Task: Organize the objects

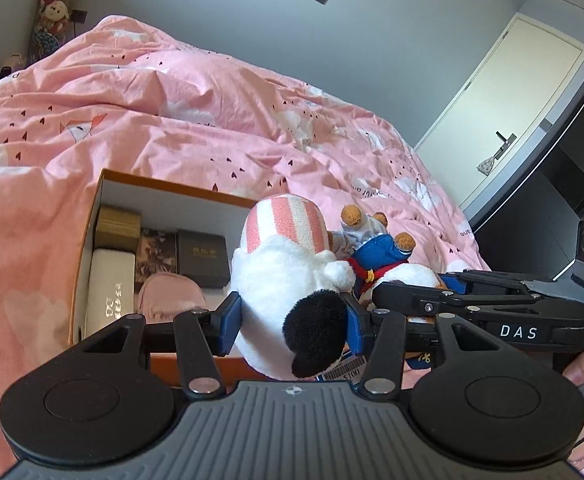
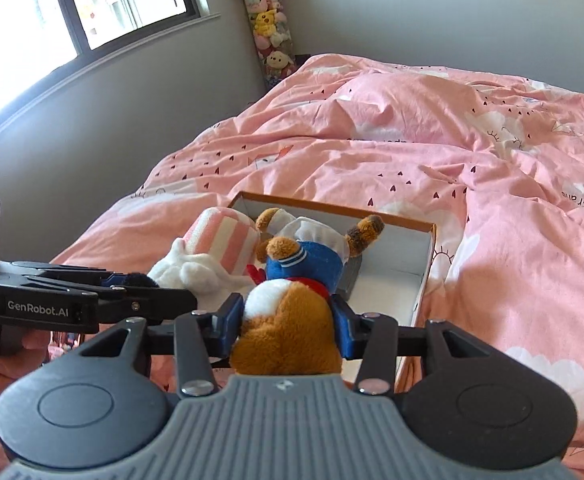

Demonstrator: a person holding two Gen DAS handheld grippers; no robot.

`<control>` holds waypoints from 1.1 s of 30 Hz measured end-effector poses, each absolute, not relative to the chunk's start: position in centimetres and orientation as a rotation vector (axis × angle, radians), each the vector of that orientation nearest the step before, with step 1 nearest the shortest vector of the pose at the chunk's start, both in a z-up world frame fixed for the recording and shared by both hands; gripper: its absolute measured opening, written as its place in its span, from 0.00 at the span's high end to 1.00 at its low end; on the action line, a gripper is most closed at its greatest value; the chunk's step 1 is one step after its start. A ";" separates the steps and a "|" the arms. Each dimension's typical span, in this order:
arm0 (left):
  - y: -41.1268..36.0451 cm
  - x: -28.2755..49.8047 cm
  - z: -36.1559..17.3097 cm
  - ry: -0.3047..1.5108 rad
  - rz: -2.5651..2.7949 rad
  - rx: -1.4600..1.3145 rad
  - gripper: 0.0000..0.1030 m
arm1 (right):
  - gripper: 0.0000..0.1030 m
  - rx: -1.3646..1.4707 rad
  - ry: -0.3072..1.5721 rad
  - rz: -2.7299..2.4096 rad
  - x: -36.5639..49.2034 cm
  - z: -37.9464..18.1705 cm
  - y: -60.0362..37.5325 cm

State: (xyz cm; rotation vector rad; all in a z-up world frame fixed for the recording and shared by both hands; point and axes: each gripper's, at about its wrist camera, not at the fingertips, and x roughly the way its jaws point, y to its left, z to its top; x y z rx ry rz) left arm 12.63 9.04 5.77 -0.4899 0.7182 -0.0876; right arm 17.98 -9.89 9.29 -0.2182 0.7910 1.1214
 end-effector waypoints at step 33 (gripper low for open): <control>9.5 23.4 -6.7 1.109 -0.115 -0.591 0.44 | 0.53 -0.114 1.167 0.890 27.4 -4.2 -3.9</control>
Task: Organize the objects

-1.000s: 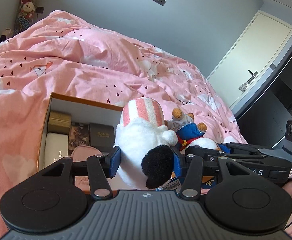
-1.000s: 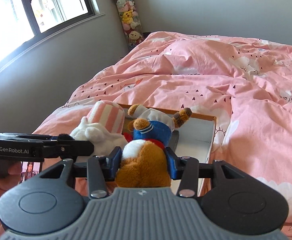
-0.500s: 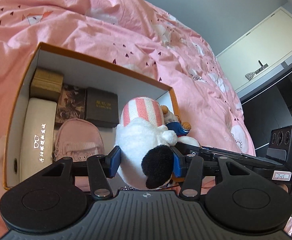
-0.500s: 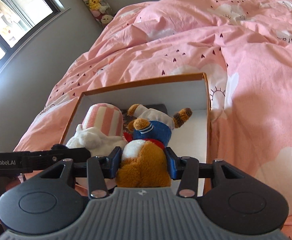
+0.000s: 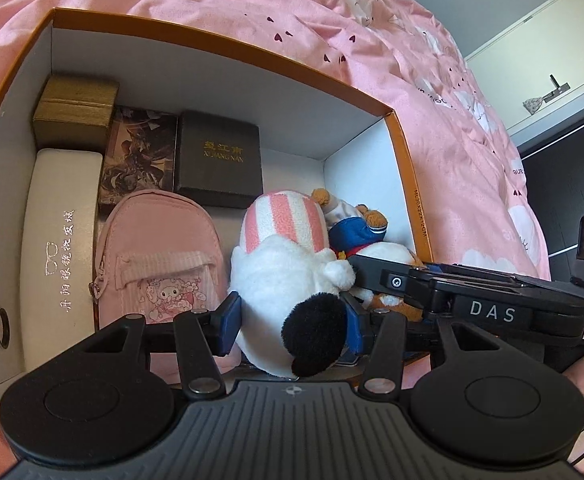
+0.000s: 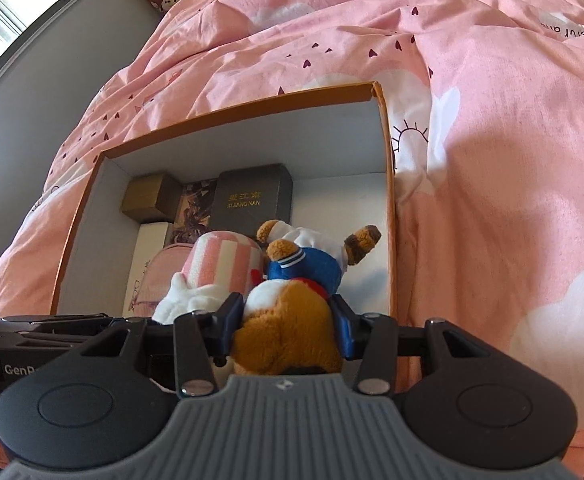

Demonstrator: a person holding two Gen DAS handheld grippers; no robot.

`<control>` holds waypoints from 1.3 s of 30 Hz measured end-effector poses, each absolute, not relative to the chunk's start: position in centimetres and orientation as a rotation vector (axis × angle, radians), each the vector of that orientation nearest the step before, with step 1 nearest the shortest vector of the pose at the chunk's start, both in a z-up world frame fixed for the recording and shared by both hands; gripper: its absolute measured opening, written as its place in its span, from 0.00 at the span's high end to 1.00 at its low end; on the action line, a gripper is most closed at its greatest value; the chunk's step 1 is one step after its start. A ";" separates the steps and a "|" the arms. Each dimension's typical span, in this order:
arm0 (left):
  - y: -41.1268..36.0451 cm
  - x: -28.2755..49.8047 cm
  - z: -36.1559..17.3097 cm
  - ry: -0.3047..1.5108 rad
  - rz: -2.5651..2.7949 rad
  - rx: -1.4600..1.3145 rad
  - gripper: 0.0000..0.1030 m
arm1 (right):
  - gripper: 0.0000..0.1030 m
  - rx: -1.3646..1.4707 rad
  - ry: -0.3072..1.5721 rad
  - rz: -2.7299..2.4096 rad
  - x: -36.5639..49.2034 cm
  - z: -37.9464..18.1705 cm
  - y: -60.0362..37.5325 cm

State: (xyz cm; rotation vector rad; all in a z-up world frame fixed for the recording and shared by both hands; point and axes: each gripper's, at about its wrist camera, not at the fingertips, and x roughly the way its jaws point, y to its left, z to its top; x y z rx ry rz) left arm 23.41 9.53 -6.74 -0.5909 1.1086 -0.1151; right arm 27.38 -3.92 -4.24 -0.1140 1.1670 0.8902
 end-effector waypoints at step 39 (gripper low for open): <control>7.9 24.5 -6.5 1.136 -0.176 -0.427 0.70 | 0.84 -0.809 1.084 1.066 25.3 -3.1 -0.6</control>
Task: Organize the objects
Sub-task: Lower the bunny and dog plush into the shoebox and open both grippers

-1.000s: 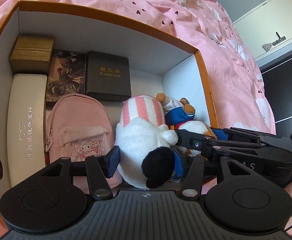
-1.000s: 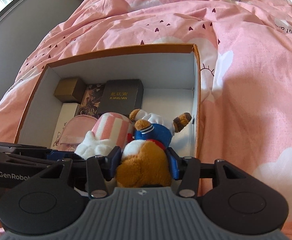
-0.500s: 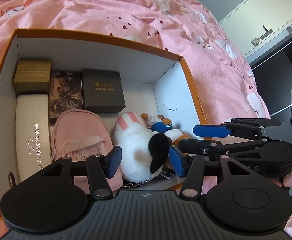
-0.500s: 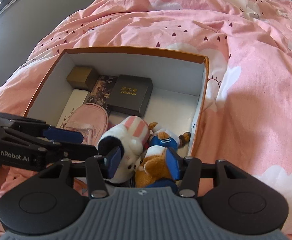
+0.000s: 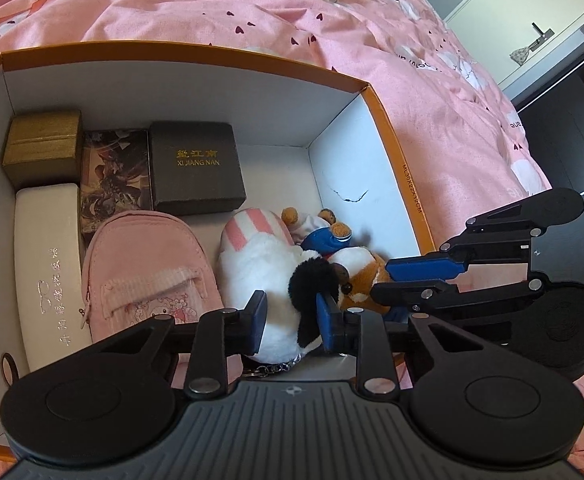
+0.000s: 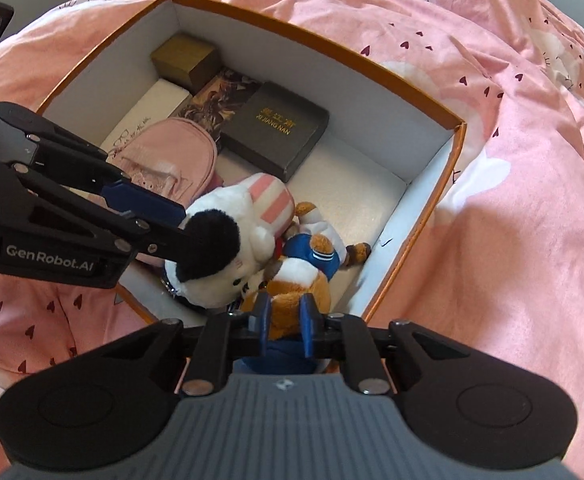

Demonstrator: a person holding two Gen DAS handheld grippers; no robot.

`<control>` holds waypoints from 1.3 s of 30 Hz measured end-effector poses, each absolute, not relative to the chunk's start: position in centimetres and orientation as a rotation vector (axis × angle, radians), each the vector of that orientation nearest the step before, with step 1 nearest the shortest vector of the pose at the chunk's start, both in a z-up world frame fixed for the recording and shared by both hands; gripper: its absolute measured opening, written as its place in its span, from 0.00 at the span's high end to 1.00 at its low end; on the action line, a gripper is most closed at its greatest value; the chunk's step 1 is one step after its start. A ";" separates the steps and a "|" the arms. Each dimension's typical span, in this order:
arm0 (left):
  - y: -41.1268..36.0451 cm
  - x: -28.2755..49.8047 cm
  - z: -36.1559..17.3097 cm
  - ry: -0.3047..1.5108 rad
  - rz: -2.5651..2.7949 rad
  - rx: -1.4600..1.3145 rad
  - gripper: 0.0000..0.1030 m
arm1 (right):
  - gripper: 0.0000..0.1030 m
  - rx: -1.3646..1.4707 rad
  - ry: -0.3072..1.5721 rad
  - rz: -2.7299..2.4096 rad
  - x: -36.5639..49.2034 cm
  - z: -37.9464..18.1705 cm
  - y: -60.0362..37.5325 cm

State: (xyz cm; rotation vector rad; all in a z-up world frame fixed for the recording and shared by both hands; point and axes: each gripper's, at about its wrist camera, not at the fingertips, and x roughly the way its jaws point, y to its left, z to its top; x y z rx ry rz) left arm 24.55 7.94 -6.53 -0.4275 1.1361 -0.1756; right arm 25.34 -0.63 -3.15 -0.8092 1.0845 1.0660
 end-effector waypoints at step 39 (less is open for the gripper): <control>4.1 15.3 -0.3 0.883 -0.111 -0.268 0.62 | 0.74 -0.488 0.860 1.023 18.4 2.0 -7.5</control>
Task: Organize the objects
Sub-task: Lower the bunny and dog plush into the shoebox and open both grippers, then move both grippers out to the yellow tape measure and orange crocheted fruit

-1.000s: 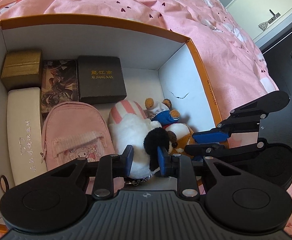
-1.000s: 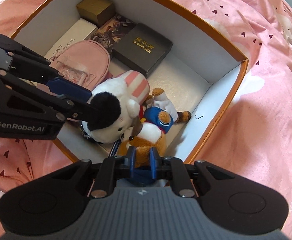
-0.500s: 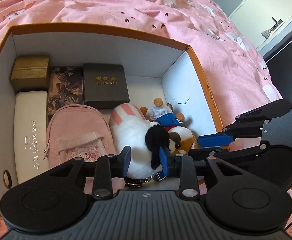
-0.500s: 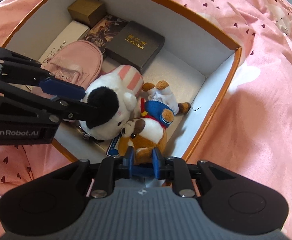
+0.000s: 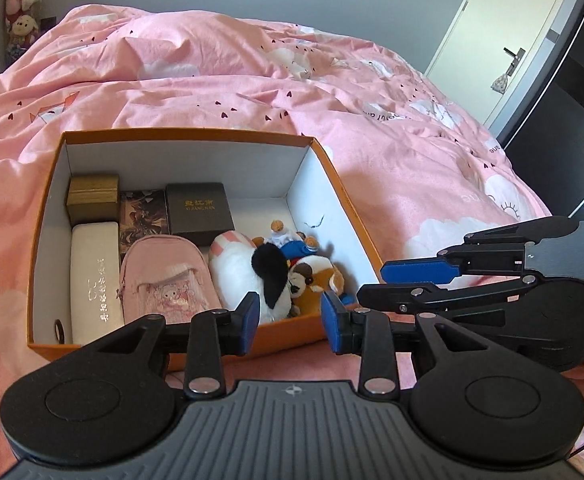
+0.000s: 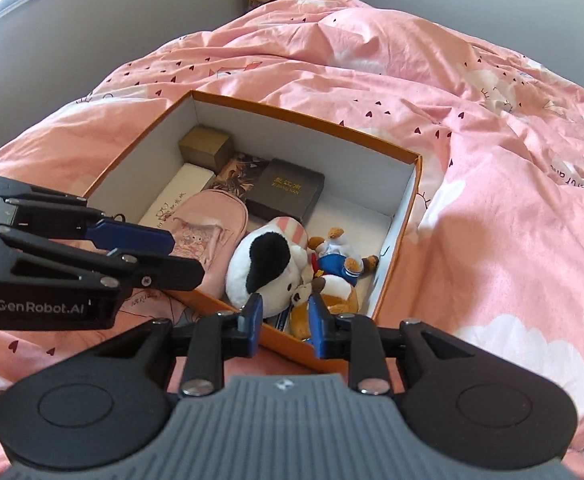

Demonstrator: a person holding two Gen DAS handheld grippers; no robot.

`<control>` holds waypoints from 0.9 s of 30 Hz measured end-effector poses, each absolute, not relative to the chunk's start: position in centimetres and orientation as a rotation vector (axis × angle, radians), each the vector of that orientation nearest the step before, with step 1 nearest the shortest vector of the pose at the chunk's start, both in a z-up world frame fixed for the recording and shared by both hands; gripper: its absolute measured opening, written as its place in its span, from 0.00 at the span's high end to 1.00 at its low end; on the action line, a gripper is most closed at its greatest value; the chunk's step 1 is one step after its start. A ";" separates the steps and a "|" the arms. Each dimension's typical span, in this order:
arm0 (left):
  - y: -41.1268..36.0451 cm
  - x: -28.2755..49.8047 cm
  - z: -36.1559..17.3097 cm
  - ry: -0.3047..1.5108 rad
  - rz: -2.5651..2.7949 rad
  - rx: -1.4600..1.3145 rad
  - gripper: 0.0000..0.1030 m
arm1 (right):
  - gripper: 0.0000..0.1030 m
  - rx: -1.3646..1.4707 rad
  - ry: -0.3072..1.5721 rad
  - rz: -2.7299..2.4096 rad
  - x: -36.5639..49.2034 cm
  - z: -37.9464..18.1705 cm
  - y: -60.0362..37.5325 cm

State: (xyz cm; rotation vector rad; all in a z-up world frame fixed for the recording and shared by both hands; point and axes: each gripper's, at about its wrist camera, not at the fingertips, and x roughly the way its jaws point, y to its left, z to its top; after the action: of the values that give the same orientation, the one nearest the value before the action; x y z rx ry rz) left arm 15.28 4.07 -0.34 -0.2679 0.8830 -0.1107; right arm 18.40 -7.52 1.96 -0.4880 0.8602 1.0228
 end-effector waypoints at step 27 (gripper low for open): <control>1.5 7.3 -6.8 1.313 -0.381 -0.309 0.62 | 0.53 -0.406 1.199 0.930 10.4 -6.1 -16.5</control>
State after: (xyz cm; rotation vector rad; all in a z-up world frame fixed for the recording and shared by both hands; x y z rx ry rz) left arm 7.27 1.50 -6.80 -0.3086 1.3131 -0.3807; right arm 10.44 -16.54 -6.11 -0.4060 1.1989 0.9299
